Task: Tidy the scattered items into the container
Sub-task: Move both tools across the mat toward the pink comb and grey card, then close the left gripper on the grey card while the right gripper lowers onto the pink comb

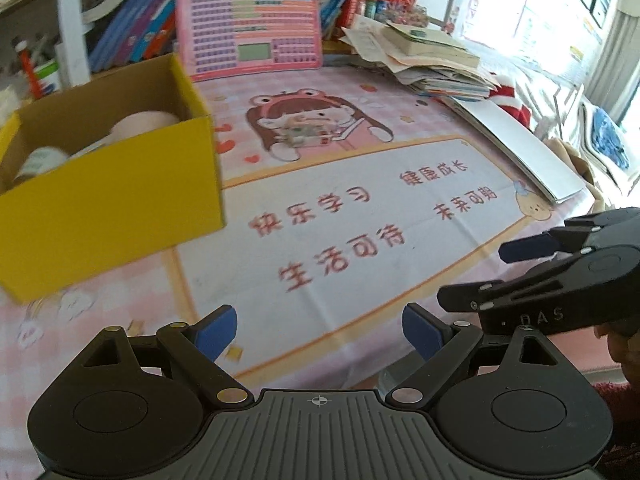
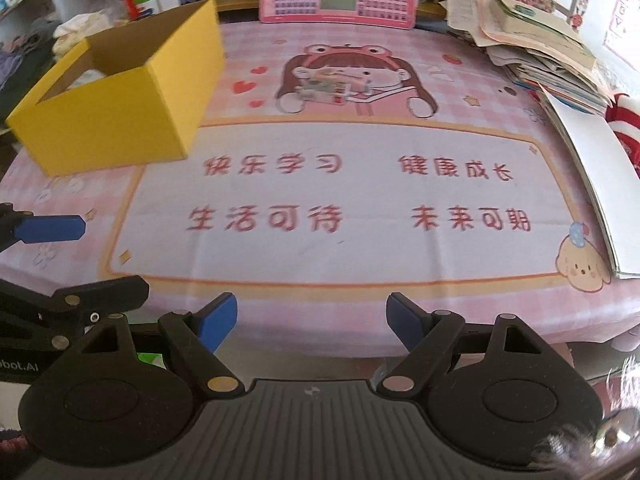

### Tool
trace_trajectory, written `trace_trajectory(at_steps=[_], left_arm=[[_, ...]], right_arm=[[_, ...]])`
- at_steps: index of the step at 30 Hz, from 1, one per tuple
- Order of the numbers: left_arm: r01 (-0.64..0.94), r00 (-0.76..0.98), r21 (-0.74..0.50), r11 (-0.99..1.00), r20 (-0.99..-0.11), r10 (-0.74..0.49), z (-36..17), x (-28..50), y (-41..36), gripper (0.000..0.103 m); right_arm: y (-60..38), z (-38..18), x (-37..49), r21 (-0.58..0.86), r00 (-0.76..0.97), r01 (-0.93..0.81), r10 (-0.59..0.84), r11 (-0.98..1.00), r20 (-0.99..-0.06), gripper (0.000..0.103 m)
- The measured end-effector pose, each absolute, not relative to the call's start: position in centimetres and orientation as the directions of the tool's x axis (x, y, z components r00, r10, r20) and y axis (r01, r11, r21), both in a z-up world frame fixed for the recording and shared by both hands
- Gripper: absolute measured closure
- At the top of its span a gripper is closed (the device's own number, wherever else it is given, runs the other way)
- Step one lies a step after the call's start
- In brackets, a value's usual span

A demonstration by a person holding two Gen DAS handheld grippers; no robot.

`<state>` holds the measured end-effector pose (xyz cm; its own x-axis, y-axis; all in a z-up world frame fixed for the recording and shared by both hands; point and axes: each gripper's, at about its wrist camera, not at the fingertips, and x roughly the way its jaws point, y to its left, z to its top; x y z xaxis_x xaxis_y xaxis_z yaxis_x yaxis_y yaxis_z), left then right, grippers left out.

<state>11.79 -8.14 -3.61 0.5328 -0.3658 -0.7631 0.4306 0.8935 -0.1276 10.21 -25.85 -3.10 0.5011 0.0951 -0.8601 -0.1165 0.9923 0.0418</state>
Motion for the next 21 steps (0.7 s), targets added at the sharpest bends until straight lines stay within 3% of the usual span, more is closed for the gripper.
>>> trace_trajectory(at_steps=[8, 21], left_arm=[[0.469, 0.563, -0.063, 0.881, -0.747, -0.354, -3.3, 16.0, -12.3, 0.011], [0.313, 0.624, -0.028, 0.949, -0.747, -0.228, -3.9, 24.4, -17.5, 0.011]], right_arm=[[-29.6, -2.9, 15.1, 0.068, 0.539, -0.067, 0.093, 0.995, -0.837, 0.022], [-32.3, -3.3, 26.1, 0.155, 0.571, -0.138, 0.206, 0.978, -0.795, 0.022]])
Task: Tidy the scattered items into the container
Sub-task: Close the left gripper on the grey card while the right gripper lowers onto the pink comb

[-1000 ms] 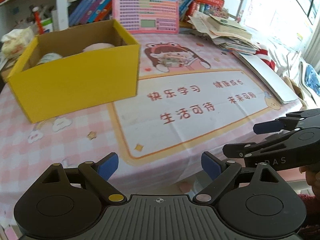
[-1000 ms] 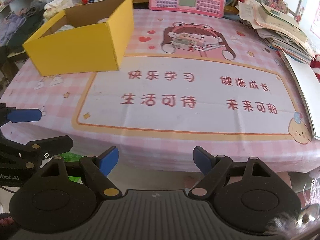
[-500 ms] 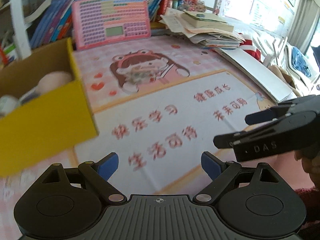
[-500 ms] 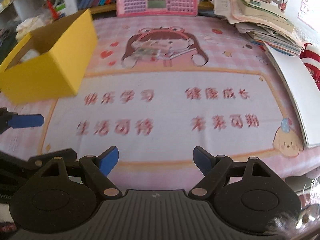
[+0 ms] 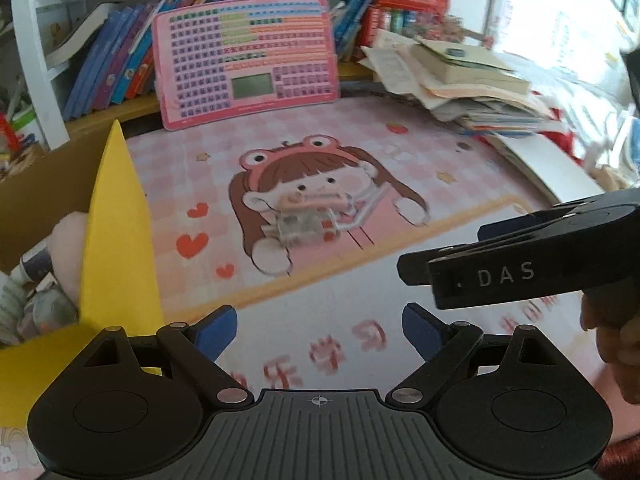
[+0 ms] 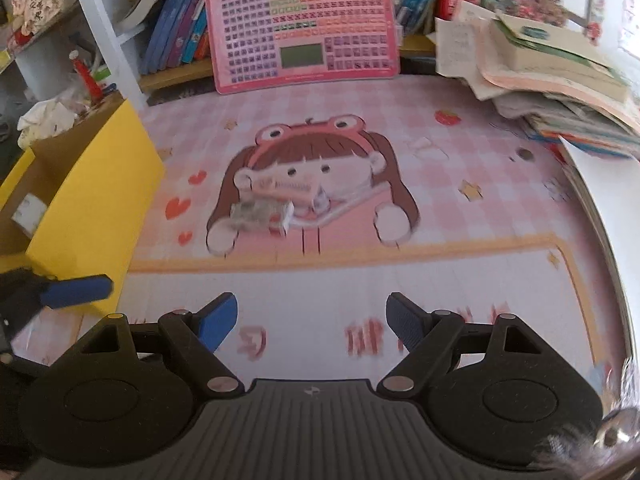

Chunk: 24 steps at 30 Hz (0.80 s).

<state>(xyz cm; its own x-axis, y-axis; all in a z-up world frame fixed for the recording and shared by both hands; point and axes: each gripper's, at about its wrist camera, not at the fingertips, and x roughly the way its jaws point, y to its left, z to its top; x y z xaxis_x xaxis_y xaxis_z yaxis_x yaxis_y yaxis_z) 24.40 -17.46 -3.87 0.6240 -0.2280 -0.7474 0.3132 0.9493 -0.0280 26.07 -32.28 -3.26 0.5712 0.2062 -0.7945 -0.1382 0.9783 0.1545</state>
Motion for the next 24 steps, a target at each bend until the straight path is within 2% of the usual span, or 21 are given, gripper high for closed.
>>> trace_trajectory(at_steps=[5, 9, 18, 24], left_arm=[[0.282, 0.666, 0.030, 0.959, -0.726, -0.173, -4.4, 26.9, -19.1, 0.011], [0.231, 0.675, 0.010, 0.973, -0.722, -0.153, -5.3, 29.1, -19.8, 0.011], [0.157, 0.683, -0.012, 0.988, -0.721, -0.117, -6.9, 32.8, -21.5, 0.011], [0.158, 0.664, 0.013, 0.987, -0.742, -0.096, -8.0, 34.8, -22.8, 0.013]], right_arm=[[-32.3, -3.4, 29.9, 0.182, 0.569, -0.185, 0.256, 0.966, -0.781, 0.022], [-32.3, -3.8, 32.5, 0.190, 0.562, -0.219, 0.283, 0.957, -0.777, 0.022], [-34.9, -6.0, 37.9, 0.318, 0.486, -0.126, 0.338, 0.940, -0.806, 0.024], [-34.9, -6.4, 39.7, 0.327, 0.470, -0.139, 0.353, 0.935, -0.809, 0.024]])
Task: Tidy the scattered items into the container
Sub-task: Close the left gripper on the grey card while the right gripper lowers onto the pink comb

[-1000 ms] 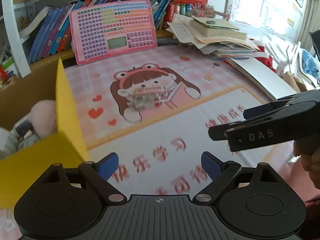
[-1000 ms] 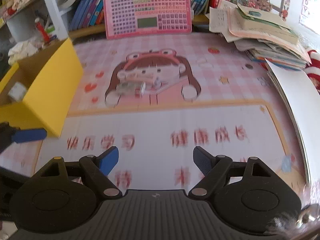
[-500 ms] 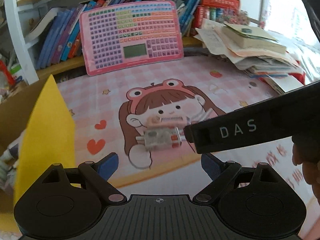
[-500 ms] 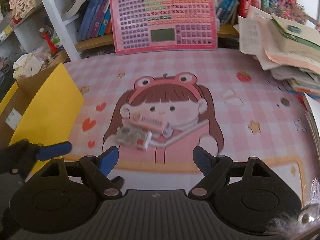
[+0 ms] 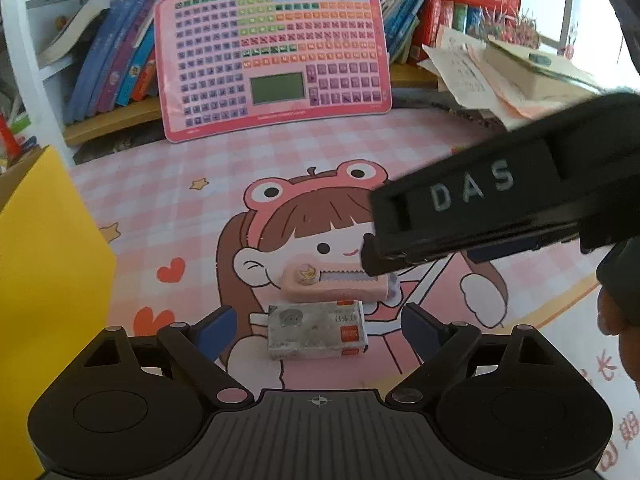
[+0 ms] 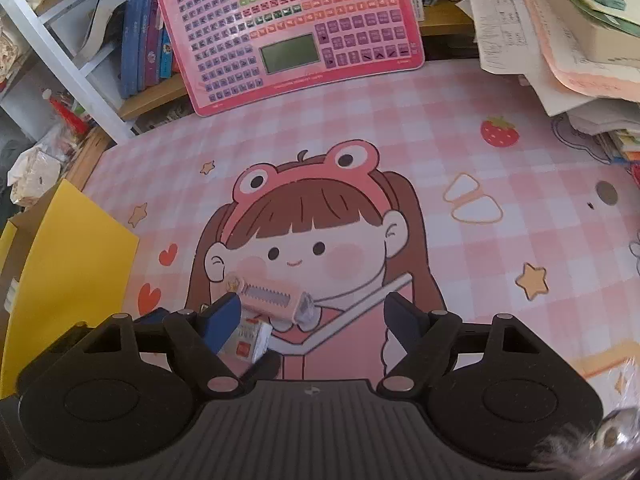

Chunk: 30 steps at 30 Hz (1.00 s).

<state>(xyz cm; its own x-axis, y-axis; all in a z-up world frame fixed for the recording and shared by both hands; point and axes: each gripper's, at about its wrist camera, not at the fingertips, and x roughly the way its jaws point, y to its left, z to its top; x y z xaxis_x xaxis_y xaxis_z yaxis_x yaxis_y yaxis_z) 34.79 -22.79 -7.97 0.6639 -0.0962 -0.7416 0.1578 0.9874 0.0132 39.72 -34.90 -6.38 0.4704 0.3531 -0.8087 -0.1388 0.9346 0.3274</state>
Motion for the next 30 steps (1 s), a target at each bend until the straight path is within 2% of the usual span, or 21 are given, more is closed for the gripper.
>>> trace_trajectory(at_steps=[5, 7, 9, 10, 19, 30], left_arm=[[0.143, 0.631, -0.004, 0.990, -0.770, -0.094, -8.9, 35.6, -22.6, 0.018], [0.148, 0.625, -0.006, 0.989, -0.774, -0.098, -9.2, 35.7, -22.7, 0.026], [0.155, 0.642, 0.010, 0.988, -0.761, -0.093, -9.3, 35.5, -22.6, 0.044], [0.158, 0.646, 0.008, 0.987, -0.757, -0.097, -9.2, 35.5, -22.4, 0.049], [0.099, 0.624, -0.002, 0.995, -0.778, -0.064, -8.3, 33.6, -18.8, 0.050], [0.055, 0.650, -0.036, 0.998, -0.757, -0.063, -6.4, 30.2, -16.2, 0.050]], right_arm=[[-34.3, -6.9, 40.4, 0.337, 0.449, -0.158, 0.372, 0.928, -0.813, 0.024], [-33.9, -7.0, 40.6, 0.336, 0.440, -0.166, 0.375, 0.927, -0.816, 0.024], [-33.5, -7.0, 40.8, 0.328, 0.434, -0.180, 0.374, 0.927, -0.820, 0.024], [-33.3, -7.1, 40.9, 0.322, 0.431, -0.188, 0.372, 0.928, -0.822, 0.024], [-30.2, -8.2, 41.4, 0.273, 0.416, -0.250, 0.358, 0.929, -0.836, 0.025], [-26.6, -9.2, 41.2, 0.094, 0.501, -0.304, 0.243, 0.948, -0.830, 0.026]])
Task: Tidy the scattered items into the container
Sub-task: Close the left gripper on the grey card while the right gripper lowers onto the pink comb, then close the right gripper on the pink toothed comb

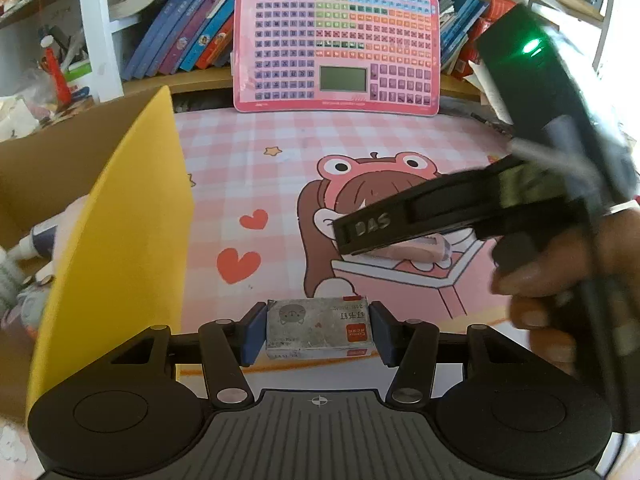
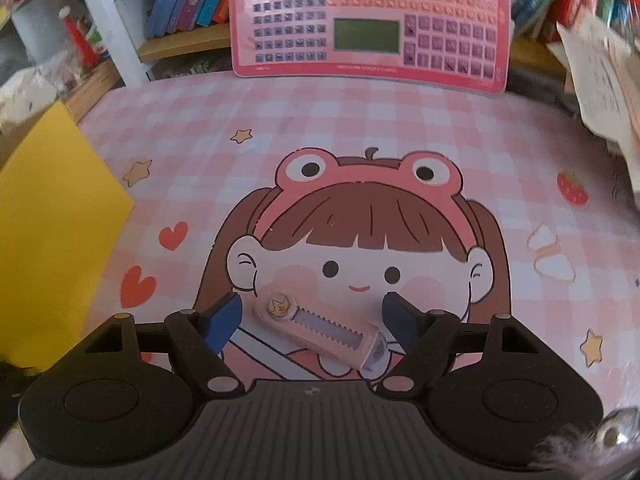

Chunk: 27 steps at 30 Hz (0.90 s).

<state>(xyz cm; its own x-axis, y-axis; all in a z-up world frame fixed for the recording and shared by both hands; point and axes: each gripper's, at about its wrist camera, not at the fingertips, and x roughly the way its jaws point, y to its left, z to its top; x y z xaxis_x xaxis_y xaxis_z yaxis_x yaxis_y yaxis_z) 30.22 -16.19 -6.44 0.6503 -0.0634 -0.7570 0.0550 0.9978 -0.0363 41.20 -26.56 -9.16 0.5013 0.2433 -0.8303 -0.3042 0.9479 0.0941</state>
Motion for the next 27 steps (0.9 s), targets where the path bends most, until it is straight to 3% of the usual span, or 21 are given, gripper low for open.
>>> trace_trajectory(at_steps=[4, 6, 9, 14, 16, 17, 18, 22, 24, 27], left_arm=[[0.076, 0.658, -0.029, 0.997, -0.750, -0.072, -5.7, 28.9, -16.1, 0.050], [0.084, 0.660, -0.032, 0.996, -0.747, -0.080, -5.5, 28.3, -16.0, 0.050], [0.095, 0.664, -0.035, 0.995, -0.742, -0.090, -5.2, 27.8, -15.9, 0.050], [0.103, 0.671, -0.039, 0.994, -0.735, -0.098, -4.9, 27.4, -15.8, 0.050], [0.108, 0.674, -0.040, 0.993, -0.732, -0.103, -4.8, 27.1, -15.8, 0.050], [0.110, 0.675, -0.040, 0.993, -0.731, -0.104, -4.7, 27.0, -15.8, 0.050], [0.111, 0.676, -0.041, 0.993, -0.730, -0.106, -4.6, 26.9, -15.8, 0.050], [0.106, 0.678, -0.049, 0.993, -0.727, -0.108, -4.4, 26.6, -15.7, 0.050], [0.106, 0.676, -0.054, 0.993, -0.729, -0.112, -4.4, 26.4, -15.8, 0.050], [0.119, 0.669, -0.057, 0.991, -0.733, -0.123, -4.4, 26.3, -16.0, 0.050]], right_arm=[[-25.9, -9.5, 40.2, 0.015, 0.550, -0.349, 0.218, 0.937, -0.806, 0.037], [-26.1, -9.4, 39.8, 0.015, 0.559, -0.364, 0.231, 0.931, -0.797, 0.056], [-26.3, -9.2, 39.3, 0.009, 0.562, -0.383, 0.240, 0.924, -0.792, 0.075], [-26.8, -8.9, 38.8, 0.023, 0.534, -0.399, 0.253, 0.917, -0.807, 0.076], [-27.1, -8.8, 38.4, 0.019, 0.516, -0.414, 0.251, 0.910, -0.819, 0.066], [-27.3, -8.8, 38.1, 0.025, 0.506, -0.419, 0.256, 0.907, -0.823, 0.049], [-27.7, -8.8, 37.9, 0.030, 0.501, -0.428, 0.265, 0.903, -0.824, 0.045], [-28.8, -9.0, 36.9, 0.019, 0.492, -0.468, 0.278, 0.884, -0.825, 0.055], [-28.9, -9.0, 36.7, 0.018, 0.493, -0.487, 0.291, 0.873, -0.820, 0.069], [-28.5, -8.9, 36.9, 0.014, 0.495, -0.502, 0.301, 0.865, -0.815, 0.077]])
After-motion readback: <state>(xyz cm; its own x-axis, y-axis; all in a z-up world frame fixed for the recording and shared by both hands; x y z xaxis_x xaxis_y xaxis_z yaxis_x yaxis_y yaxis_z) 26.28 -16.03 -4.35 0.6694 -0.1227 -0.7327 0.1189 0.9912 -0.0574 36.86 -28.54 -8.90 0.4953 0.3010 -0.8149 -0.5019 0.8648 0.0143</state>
